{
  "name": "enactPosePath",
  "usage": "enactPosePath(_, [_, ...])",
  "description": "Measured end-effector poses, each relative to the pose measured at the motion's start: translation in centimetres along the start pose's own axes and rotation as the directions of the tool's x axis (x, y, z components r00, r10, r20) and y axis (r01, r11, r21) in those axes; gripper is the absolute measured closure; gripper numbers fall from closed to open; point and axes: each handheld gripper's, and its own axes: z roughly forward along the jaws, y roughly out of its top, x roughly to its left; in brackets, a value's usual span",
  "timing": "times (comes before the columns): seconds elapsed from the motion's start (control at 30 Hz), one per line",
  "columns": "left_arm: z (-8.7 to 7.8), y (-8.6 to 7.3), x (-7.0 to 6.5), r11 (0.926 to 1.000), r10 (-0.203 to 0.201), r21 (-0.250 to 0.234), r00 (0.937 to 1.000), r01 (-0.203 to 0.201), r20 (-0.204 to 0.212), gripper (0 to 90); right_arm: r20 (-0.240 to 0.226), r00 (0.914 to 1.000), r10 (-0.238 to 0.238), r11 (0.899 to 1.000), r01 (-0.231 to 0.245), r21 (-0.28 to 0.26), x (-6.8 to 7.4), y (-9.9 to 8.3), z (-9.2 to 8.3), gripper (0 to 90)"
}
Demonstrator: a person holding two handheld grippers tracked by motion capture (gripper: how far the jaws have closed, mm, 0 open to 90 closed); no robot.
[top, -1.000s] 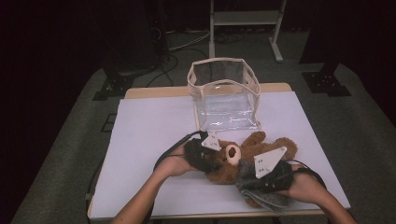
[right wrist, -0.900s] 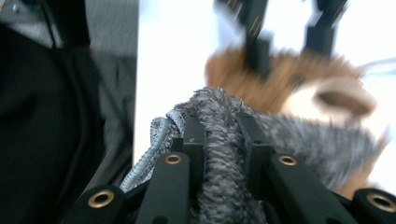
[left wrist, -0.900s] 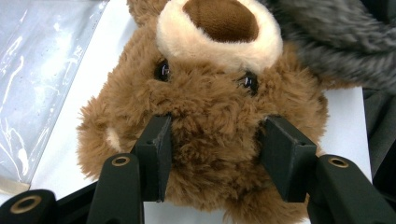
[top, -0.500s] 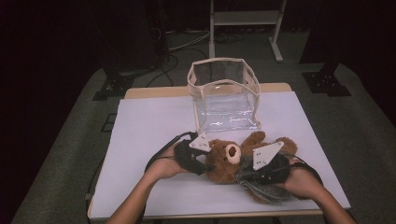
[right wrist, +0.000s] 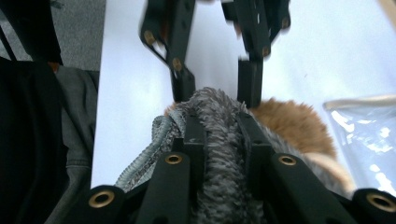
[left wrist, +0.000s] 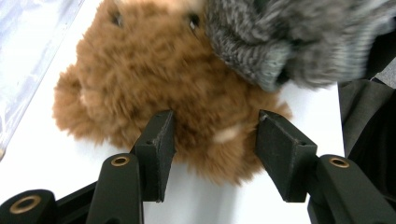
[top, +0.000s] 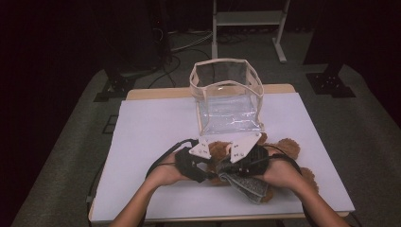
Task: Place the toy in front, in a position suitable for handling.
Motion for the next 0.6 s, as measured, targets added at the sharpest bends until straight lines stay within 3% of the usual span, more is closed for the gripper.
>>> enactPosePath(0.17, [0.1,-0.8,0.1,0.9999,-0.011,0.004,0.9999,0.011,0.003,45.4,-0.006,0.9999,0.012,0.998,-0.011,0.062,0.4,-1.4,-0.4,75.8])
enactPosePath(0.27, [0.4,-0.4,0.0,0.9999,-0.013,-0.008,0.9999,0.013,0.004,45.3,-0.009,0.9999,0.012,0.998,-0.011,0.066,0.5,-1.3,-1.1,75.7])
enactPosePath(0.37, [0.6,0.0,-0.2,1.0,0.007,0.003,0.9999,-0.007,0.01,45.5,-0.004,0.9999,-0.011,0.999,0.011,0.039,0.6,0.2,-1.9,75.7])
enactPosePath(0.47, [0.8,0.0,-0.4,1.0,0.002,-0.01,1.0,-0.002,0.009,45.6,0.005,0.9987,-0.051,0.999,0.051,-0.004,0.4,2.3,-2.2,75.8])
enactPosePath(0.53, [0.8,-0.2,-0.4,0.9999,0.005,-0.012,0.9999,-0.005,0.013,45.8,0.01,0.9985,-0.055,0.998,0.055,-0.018,0.0,3.2,-1.9,75.7])
enactPosePath(0.6, [0.7,-0.3,-0.5,0.9999,0.001,-0.016,0.9999,-0.001,0.016,46.1,0.006,0.9989,-0.047,0.999,0.047,-0.001,-0.6,3.6,-0.8,75.7])
